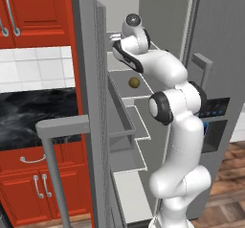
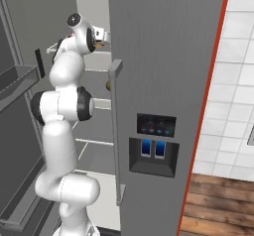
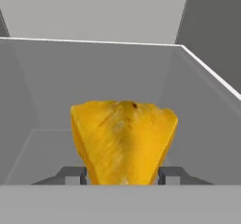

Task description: Take the cheese, steak, and potato from the fridge and place them on the plate on the dining counter to create an appetizer plate.

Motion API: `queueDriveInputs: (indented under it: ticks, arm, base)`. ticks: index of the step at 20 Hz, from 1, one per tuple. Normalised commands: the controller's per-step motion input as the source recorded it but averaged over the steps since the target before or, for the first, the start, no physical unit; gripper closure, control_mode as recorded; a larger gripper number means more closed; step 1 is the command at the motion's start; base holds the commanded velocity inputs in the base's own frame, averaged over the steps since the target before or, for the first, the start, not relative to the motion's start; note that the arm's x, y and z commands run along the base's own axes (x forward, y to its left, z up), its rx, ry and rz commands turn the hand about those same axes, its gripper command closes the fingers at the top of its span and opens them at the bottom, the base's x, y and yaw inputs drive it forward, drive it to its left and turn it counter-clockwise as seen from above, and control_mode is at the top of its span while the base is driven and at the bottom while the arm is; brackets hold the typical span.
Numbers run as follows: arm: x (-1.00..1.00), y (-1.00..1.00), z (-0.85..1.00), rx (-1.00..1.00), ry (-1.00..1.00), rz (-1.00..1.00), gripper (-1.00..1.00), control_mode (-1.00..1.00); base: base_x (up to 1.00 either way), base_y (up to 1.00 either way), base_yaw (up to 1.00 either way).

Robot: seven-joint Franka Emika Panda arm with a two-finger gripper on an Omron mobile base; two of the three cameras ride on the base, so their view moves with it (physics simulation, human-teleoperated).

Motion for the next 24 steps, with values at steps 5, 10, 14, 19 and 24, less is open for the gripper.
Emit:
queueDriveInputs:
  ticks: [5,10,14,19,24]
  arm:
    - [0.03,0.0,-0.14,0.0,0.0,-0.03,1.0,-1.0]
    - [-0.07,0.0,-0.12,0.0,0.0,0.0,1.0,-1.0]
    - [-0.68,0.0,-0.02,0.0,-0.06,0.0,1.0,-1.0]
    - [-1.0,-0.06,0.0,0.0,-0.16,0.0,1.0,-1.0]
    - [-1.0,-0.17,0.0,0.0,-0.11,0.0,1.0,-1.0]
  base:
    - [0.0,0.0,0.0]
    - [0.0,0.0,0.0]
    - [0.0,0.0,0.0]
    - [0.0,0.0,0.0]
    - [0.0,0.0,0.0]
